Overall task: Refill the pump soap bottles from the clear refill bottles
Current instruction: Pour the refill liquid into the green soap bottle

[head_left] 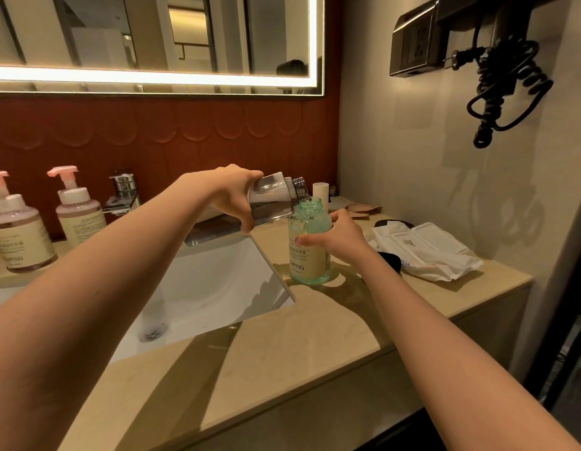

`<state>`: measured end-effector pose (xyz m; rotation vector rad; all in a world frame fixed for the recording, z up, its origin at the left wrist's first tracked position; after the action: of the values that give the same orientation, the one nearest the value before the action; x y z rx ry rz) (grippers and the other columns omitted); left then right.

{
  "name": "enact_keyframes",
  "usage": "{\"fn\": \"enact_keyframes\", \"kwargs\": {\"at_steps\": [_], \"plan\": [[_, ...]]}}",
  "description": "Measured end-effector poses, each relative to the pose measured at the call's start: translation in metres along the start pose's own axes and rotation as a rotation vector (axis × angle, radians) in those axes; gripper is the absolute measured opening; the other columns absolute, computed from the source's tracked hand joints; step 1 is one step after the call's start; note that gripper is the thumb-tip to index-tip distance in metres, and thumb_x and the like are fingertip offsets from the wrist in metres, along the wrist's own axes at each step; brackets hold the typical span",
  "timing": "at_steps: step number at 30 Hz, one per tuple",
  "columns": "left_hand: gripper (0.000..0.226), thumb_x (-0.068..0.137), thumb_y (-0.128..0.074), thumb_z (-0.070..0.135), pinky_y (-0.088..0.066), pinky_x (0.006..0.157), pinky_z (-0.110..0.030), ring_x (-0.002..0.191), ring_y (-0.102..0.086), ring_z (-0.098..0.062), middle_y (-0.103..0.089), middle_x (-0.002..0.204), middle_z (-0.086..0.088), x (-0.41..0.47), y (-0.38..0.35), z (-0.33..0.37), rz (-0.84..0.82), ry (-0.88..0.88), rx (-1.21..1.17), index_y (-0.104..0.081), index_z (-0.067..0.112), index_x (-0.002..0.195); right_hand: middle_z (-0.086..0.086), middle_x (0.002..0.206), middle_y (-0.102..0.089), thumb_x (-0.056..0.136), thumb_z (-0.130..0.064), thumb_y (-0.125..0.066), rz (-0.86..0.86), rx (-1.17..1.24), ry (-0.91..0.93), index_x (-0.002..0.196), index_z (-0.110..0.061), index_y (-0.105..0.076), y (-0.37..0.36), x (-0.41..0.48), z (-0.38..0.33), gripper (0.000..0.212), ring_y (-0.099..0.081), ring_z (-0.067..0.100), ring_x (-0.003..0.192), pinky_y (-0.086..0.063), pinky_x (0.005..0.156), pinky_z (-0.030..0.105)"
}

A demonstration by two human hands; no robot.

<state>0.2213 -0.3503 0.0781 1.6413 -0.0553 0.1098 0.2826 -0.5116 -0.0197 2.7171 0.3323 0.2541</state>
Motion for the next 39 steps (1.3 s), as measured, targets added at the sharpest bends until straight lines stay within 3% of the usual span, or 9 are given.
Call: {"fn": "enact_keyframes", "kwargs": {"at_steps": [24, 31, 39], "plan": [[0.068, 0.054, -0.084, 0.032, -0.052, 0.083, -0.041, 0.093, -0.055, -0.023, -0.057, 0.103, -0.002, 0.0012, -0.0014, -0.0008, -0.023, -0.004, -0.017, -0.047, 0.022, 0.11, 0.005, 0.129, -0.053, 0.069, -0.025, -0.081, 0.001, 0.005, 0.005, 0.121, -0.014, -0.039, 0.0012, -0.0038, -0.0019, 0.068, -0.05, 0.025, 0.12, -0.046, 0.095, 0.042], [0.066, 0.056, -0.084, 0.031, -0.051, 0.078, -0.036, 0.091, -0.054, -0.022, -0.057, 0.102, -0.001, 0.0014, -0.0009, 0.0008, -0.023, -0.017, -0.015, -0.046, 0.023, 0.108, 0.006, 0.128, -0.053, 0.068, -0.025, -0.081, -0.003, 0.011, 0.003, 0.121, -0.014, -0.039, 0.0008, -0.0033, -0.0013, 0.068, -0.051, 0.025, 0.119, -0.046, 0.096, 0.043], [0.081, 0.055, -0.084, 0.033, -0.052, 0.083, -0.039, 0.095, -0.054, -0.024, -0.056, 0.109, -0.002, 0.0007, 0.0006, 0.0011, -0.024, -0.005, 0.022, -0.044, 0.018, 0.124, 0.006, 0.128, -0.053, 0.068, -0.026, -0.082, -0.002, 0.001, 0.0, 0.122, -0.014, -0.039, 0.0009, -0.0028, -0.0012, 0.07, -0.051, 0.025, 0.119, -0.046, 0.094, 0.042]]}}
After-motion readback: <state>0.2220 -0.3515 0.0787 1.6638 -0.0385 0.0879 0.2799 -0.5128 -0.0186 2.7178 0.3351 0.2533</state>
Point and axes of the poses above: each hand's wrist, its own x-axis towards the middle knuckle, its own y-axis out of the back of the hand, z = x × y, the point moved 7 cm from there along x, towards the middle knuckle
